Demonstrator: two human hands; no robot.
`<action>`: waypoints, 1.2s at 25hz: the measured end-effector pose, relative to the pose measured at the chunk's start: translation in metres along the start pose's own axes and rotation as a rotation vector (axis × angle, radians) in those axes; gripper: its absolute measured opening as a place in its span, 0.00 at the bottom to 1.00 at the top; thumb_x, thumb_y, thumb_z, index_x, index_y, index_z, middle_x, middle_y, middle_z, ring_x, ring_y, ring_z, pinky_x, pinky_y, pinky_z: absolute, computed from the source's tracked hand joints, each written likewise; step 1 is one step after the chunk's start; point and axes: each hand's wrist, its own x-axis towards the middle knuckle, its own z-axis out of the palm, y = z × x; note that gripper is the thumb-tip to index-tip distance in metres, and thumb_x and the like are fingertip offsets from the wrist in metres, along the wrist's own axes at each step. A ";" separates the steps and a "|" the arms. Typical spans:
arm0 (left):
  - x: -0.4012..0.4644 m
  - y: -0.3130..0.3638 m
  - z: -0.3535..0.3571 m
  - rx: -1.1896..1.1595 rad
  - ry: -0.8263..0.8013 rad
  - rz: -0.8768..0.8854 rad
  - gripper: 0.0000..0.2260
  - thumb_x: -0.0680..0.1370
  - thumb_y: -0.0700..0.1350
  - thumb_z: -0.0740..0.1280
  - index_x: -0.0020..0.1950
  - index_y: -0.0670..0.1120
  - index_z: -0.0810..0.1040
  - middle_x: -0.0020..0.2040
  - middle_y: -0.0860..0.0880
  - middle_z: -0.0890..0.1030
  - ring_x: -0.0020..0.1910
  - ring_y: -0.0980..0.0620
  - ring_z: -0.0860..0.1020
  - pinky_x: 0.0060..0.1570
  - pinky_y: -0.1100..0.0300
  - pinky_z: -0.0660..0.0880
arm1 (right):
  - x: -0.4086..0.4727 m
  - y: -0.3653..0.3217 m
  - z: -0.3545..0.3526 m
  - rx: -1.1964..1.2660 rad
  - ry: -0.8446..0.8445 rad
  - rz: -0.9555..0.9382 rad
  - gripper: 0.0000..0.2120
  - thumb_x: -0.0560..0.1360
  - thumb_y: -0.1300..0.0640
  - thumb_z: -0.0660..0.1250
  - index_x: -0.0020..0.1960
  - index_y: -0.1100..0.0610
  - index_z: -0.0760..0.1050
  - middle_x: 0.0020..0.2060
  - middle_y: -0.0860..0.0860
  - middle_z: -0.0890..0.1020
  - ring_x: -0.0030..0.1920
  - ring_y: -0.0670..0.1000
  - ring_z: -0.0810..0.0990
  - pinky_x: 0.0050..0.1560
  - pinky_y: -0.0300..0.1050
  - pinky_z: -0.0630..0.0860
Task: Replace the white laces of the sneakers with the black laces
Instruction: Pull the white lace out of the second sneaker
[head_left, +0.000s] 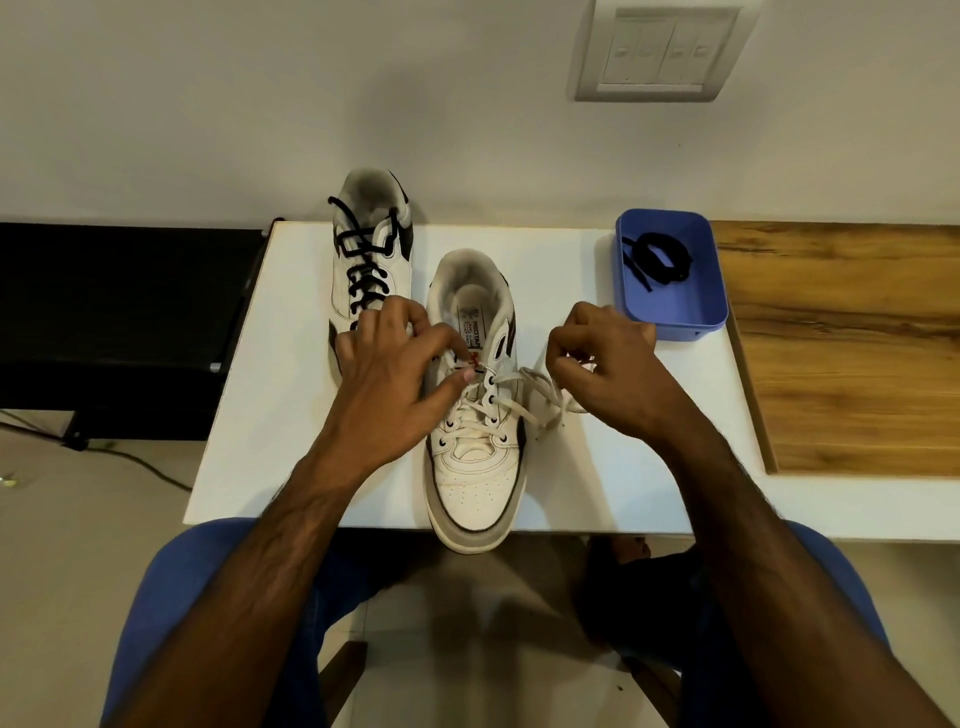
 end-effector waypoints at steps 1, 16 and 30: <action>-0.001 0.001 0.000 0.033 -0.005 0.018 0.11 0.75 0.61 0.68 0.53 0.58 0.79 0.55 0.54 0.65 0.59 0.52 0.64 0.54 0.52 0.58 | 0.001 0.001 0.002 -0.063 -0.038 0.000 0.11 0.71 0.48 0.55 0.36 0.47 0.74 0.39 0.45 0.71 0.48 0.48 0.72 0.55 0.50 0.57; -0.004 0.018 0.016 -0.022 0.031 0.001 0.05 0.73 0.54 0.76 0.44 0.56 0.82 0.71 0.56 0.71 0.70 0.48 0.63 0.60 0.52 0.55 | 0.014 -0.027 0.030 0.051 0.096 0.239 0.15 0.76 0.45 0.64 0.32 0.46 0.69 0.29 0.42 0.75 0.42 0.47 0.74 0.53 0.51 0.60; 0.000 0.013 0.013 -0.122 0.076 0.026 0.05 0.73 0.54 0.69 0.43 0.54 0.81 0.64 0.57 0.76 0.66 0.50 0.68 0.57 0.52 0.59 | 0.015 -0.006 0.029 0.380 -0.020 0.312 0.22 0.71 0.43 0.59 0.41 0.63 0.76 0.38 0.60 0.80 0.35 0.50 0.73 0.47 0.52 0.68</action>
